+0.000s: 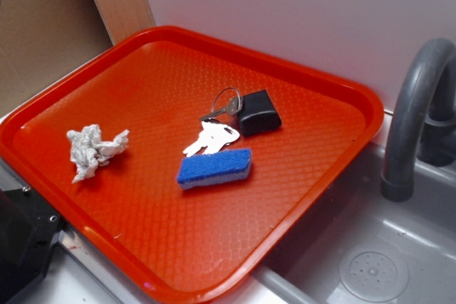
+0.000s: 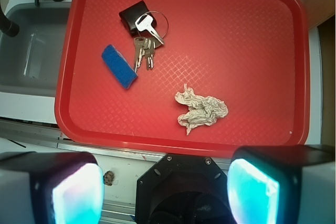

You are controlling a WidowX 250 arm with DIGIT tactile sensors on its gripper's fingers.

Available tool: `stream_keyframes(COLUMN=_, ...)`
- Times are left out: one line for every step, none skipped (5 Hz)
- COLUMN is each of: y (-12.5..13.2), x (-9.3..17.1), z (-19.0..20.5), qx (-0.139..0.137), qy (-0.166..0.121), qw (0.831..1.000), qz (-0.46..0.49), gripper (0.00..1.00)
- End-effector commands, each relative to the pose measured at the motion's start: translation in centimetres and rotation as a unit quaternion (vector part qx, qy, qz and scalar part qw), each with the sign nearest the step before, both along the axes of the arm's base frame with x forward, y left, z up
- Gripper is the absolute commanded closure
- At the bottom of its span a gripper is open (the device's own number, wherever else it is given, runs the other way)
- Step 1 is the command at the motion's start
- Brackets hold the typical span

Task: Grab the silver keys.

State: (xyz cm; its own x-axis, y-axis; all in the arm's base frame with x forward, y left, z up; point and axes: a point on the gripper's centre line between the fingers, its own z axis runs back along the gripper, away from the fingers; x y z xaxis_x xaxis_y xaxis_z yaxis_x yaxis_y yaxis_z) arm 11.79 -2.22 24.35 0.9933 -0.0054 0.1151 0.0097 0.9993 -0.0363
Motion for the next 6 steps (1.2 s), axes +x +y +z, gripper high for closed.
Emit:
stream_keyframes(y=0.0, x=0.0, z=0.0, qx=0.000, qy=0.000, qw=1.000, qz=0.000, gripper=0.00)
stream_keyframes(y=0.2, x=5.0, z=-4.0, qx=0.056, qy=-0.052, qw=0.997, qz=-0.013, gripper=0.00)
stream_keyframes(y=-0.8, x=9.1, z=-6.2, qx=0.087, qy=-0.087, qw=0.992, qz=-0.033, gripper=0.00)
stream_keyframes(y=-0.8, x=11.1, z=-7.8, qx=0.094, qy=-0.077, qw=0.991, qz=-0.059, gripper=0.00)
stream_keyframes(y=0.9, x=13.4, z=-8.5, qx=0.071, qy=-0.052, qw=0.993, qz=-0.077, gripper=0.00)
stream_keyframes(y=2.1, x=16.0, z=-10.2, qx=0.051, qy=-0.039, qw=0.988, qz=-0.138, gripper=0.00)
